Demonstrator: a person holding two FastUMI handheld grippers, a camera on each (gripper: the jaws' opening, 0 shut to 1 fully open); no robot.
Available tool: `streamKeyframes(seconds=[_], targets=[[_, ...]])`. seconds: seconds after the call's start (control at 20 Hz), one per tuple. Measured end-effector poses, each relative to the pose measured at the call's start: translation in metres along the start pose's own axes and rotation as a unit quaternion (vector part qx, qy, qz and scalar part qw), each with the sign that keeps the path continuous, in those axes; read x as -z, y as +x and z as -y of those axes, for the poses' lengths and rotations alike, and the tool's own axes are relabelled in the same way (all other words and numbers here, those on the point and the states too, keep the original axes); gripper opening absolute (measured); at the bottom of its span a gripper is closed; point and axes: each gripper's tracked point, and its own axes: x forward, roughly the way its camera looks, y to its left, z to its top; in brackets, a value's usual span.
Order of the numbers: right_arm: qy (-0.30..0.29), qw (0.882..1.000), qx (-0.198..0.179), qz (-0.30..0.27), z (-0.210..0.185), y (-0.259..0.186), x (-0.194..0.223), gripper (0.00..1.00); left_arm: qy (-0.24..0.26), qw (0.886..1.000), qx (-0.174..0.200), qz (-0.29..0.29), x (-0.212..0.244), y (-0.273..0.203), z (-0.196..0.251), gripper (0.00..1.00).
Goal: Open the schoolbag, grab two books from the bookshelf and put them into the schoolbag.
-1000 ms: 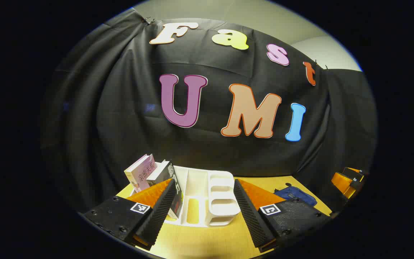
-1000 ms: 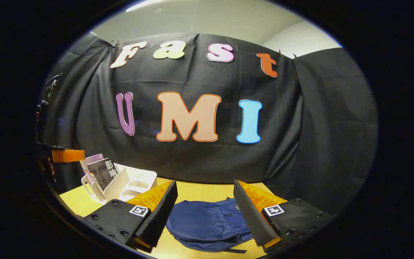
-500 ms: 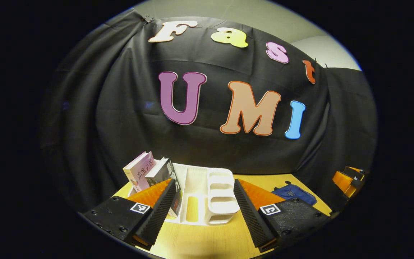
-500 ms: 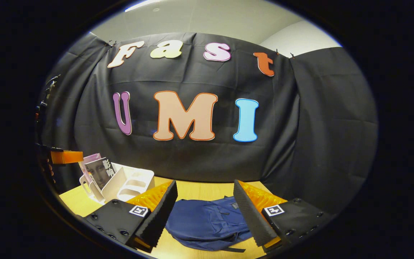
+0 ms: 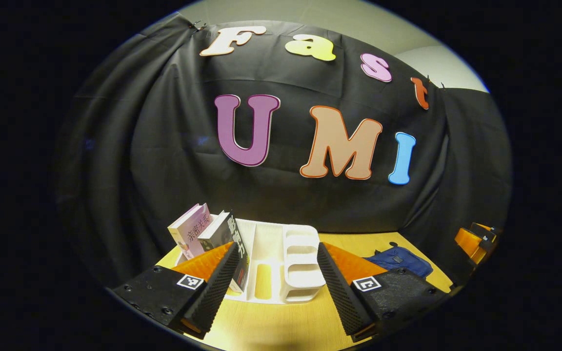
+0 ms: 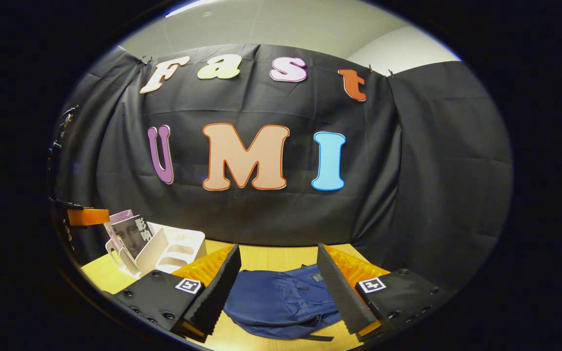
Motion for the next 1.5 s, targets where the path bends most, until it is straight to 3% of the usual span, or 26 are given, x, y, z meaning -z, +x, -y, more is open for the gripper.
streamKeyframes(seconds=[0.2,0.6,1.0,1.25,1.4,1.5], targets=[[-0.018,1.0,-0.008,-0.012,0.001,-0.001,0.013,0.99,0.008,1.0,0.001,-0.002,-0.001,0.002,0.001,0.94],[-0.125,0.991,-0.011,-0.045,0.007,-0.006,0.069,1.0,0.017,1.0,-0.004,-0.003,-0.001,0.0,0.0,0.94],[-0.263,0.959,-0.037,-0.1,-0.001,-0.009,0.156,0.97,0.019,1.0,-0.018,-0.008,0.005,-0.005,-0.004,0.94],[-0.311,0.941,-0.046,-0.125,-0.001,-0.008,0.201,1.0,0.019,0.999,-0.03,-0.012,0.007,-0.009,-0.011,0.94],[-0.344,0.929,-0.043,-0.131,0.001,-0.003,0.22,0.91,0.025,0.999,-0.04,-0.015,0.009,-0.013,-0.017,0.94],[-0.382,0.913,-0.046,-0.139,0.003,0.001,0.239,0.9,0.031,0.998,-0.048,-0.018,0.01,-0.015,-0.022,0.94]])
